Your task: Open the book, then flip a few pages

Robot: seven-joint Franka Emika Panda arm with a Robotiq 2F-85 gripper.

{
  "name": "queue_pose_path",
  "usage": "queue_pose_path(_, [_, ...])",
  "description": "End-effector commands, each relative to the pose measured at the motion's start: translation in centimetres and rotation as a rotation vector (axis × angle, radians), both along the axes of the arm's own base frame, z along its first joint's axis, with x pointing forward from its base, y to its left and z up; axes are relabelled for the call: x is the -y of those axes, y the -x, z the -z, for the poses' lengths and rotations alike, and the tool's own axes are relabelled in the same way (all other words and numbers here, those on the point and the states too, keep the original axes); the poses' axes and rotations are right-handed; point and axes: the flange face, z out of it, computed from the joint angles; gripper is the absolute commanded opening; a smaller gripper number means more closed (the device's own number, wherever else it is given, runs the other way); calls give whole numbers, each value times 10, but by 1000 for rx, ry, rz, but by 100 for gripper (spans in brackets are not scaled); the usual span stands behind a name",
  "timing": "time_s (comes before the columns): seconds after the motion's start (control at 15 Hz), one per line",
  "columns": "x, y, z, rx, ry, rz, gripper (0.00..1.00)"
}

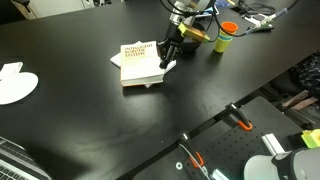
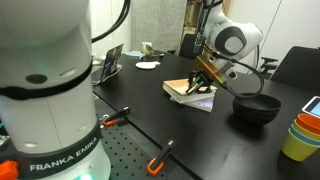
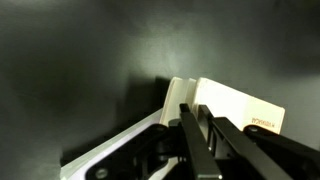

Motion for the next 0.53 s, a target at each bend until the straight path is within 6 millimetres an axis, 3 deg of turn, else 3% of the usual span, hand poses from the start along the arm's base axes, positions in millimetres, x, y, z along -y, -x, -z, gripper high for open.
queue_pose_path(0.0, [-1,-1,-26,1,-13,32,11])
queue_pose_path(0.47, [-9,0,-57,2,-55,23,13])
